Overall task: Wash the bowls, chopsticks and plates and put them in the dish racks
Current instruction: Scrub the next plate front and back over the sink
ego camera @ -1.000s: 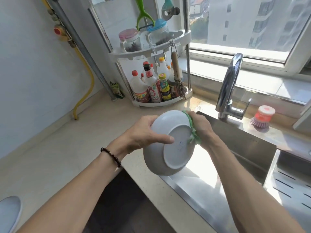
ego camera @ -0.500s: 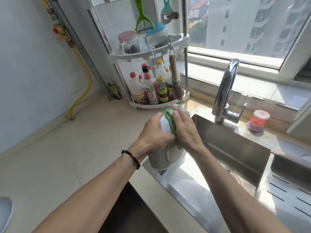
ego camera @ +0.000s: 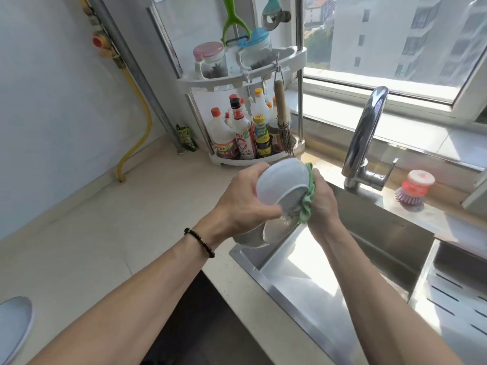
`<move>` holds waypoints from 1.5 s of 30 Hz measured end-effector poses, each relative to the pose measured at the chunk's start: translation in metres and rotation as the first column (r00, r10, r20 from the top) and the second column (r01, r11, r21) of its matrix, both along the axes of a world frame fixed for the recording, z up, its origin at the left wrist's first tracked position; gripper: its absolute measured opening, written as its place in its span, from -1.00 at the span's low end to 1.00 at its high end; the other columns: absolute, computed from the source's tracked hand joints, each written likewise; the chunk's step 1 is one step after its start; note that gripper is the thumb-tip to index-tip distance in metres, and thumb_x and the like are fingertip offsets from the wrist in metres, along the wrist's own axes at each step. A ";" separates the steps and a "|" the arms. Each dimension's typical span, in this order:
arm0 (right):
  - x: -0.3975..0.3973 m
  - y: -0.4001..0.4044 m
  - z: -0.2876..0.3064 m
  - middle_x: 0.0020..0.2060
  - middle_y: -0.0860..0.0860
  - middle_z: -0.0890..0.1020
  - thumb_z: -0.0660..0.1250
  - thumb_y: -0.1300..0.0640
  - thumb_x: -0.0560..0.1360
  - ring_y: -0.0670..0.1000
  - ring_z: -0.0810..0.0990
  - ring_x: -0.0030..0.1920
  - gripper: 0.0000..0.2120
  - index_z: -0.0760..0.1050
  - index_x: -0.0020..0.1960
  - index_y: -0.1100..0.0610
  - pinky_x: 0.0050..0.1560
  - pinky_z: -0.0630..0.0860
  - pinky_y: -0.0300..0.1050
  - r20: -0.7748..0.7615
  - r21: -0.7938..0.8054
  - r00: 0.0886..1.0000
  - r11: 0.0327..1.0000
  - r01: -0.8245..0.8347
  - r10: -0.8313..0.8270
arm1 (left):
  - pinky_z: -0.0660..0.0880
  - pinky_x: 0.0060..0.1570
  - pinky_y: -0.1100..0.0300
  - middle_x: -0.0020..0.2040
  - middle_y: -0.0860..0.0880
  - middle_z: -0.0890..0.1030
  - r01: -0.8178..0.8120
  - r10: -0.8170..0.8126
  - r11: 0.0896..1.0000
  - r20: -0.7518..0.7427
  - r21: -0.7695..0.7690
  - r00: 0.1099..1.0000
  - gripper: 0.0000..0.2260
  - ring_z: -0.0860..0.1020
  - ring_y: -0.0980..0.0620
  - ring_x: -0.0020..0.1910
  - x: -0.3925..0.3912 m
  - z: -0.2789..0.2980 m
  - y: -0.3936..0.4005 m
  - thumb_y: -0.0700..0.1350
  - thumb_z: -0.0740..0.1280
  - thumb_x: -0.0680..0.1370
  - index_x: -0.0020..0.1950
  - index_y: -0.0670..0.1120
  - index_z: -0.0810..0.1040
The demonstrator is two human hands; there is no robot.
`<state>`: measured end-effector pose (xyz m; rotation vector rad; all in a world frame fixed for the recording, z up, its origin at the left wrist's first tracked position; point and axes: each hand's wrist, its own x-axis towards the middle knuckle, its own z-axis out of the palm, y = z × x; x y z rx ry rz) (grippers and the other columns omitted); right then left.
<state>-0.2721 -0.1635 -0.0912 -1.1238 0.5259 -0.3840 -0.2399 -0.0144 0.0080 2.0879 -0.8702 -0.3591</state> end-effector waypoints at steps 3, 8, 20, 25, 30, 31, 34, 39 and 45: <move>0.002 -0.011 -0.012 -0.16 0.15 0.63 0.33 -0.22 0.46 0.13 0.60 -0.08 -0.62 0.60 -0.11 0.11 0.03 0.54 0.19 -0.075 0.134 0.997 0.990 0.045 -0.035 | 0.58 -0.15 0.27 0.04 0.01 0.59 -0.047 0.028 0.989 -0.135 -0.138 0.990 -0.51 0.61 0.06 0.00 0.002 0.004 0.008 -0.22 0.55 0.26 0.11 0.05 0.51; -0.006 -0.015 0.001 -0.36 0.07 0.57 0.16 -0.11 0.66 0.05 0.53 -0.27 -0.50 0.55 -0.32 0.15 -0.15 0.45 -0.01 -0.138 -0.190 0.984 0.972 -0.140 0.115 | 0.63 -0.03 0.13 0.02 -0.02 0.65 0.084 -0.025 0.984 -0.336 0.160 0.941 -0.59 0.65 0.01 -0.01 0.008 0.007 0.010 -0.24 0.60 0.36 0.08 0.05 0.52; 0.005 0.021 0.010 -0.05 0.14 0.64 -0.04 -0.31 0.60 0.20 0.63 0.01 -0.48 0.58 -0.05 -0.03 0.16 0.53 0.29 -0.047 -0.353 0.998 0.934 -0.056 0.042 | 0.51 -0.24 0.22 -0.03 0.02 0.55 -0.121 0.129 0.978 -0.040 0.172 0.991 -0.53 0.57 -0.01 -0.06 -0.001 -0.017 0.009 -0.24 0.57 0.31 0.11 -0.01 0.47; 0.007 0.037 0.011 0.13 0.06 0.53 -0.03 -0.34 0.61 0.15 0.58 0.15 -0.68 0.49 0.08 -0.41 0.13 0.56 0.21 0.015 -0.498 0.996 0.865 -0.070 0.089 | 0.48 -0.28 0.30 -0.03 0.02 0.56 -0.145 0.141 0.973 0.032 0.181 0.989 -0.52 0.58 0.04 -0.11 -0.001 -0.015 0.007 -0.20 0.60 0.32 0.12 -0.03 0.46; 0.006 0.030 0.016 0.07 0.14 0.60 -0.04 -0.36 0.55 0.19 0.61 0.10 -0.49 0.54 0.10 -0.08 0.12 0.57 0.26 -0.078 -0.350 0.995 0.933 -0.081 0.057 | 0.41 -0.34 0.38 -0.07 0.08 0.49 -0.167 0.162 0.976 0.051 0.136 0.986 -0.55 0.52 0.10 -0.13 -0.002 -0.016 0.008 -0.20 0.57 0.34 0.11 -0.02 0.43; 0.006 0.037 0.018 0.18 0.11 0.54 -0.04 -0.38 0.54 0.17 0.58 0.17 -0.55 0.50 0.17 -0.25 0.18 0.55 0.29 -0.050 -0.428 0.996 0.900 -0.089 0.075 | 0.42 -0.34 0.36 -0.08 0.08 0.51 -0.185 0.177 0.973 0.067 0.138 0.982 -0.56 0.53 0.10 -0.15 -0.002 -0.017 0.006 -0.19 0.58 0.34 0.09 -0.04 0.44; 0.004 0.040 0.016 0.24 0.05 0.50 -0.02 -0.32 0.58 0.10 0.54 0.23 -0.62 0.47 0.22 -0.28 0.26 0.50 0.23 0.002 -0.452 0.998 0.890 -0.057 0.065 | 0.43 -0.33 0.38 -0.07 0.08 0.53 -0.159 0.151 0.983 0.088 0.096 0.985 -0.56 0.55 0.08 -0.13 -0.001 -0.018 0.008 -0.20 0.59 0.33 0.09 -0.04 0.45; 0.004 0.005 0.001 -0.17 0.07 0.68 0.18 -0.18 0.58 0.14 0.63 -0.02 -0.53 0.63 -0.32 0.05 0.12 0.57 0.16 -0.193 0.002 0.978 0.996 0.084 -0.082 | 0.59 -0.14 0.31 0.05 0.04 0.59 -0.122 0.110 0.976 -0.073 -0.180 0.991 -0.50 0.61 0.09 0.00 -0.002 -0.010 0.019 -0.23 0.60 0.29 0.12 0.03 0.49; 0.001 -0.010 0.028 -0.51 -0.13 0.56 0.20 0.02 0.66 -0.18 0.50 -0.45 -0.53 0.54 -0.40 0.07 -0.34 0.44 -0.26 -0.133 -0.368 0.981 0.912 -0.183 0.143 | 0.65 -0.01 0.02 0.02 -0.07 0.67 0.032 0.007 0.992 -0.308 0.120 0.951 -0.50 0.67 -0.04 -0.03 0.020 0.008 0.014 -0.02 0.60 0.20 0.09 -0.02 0.57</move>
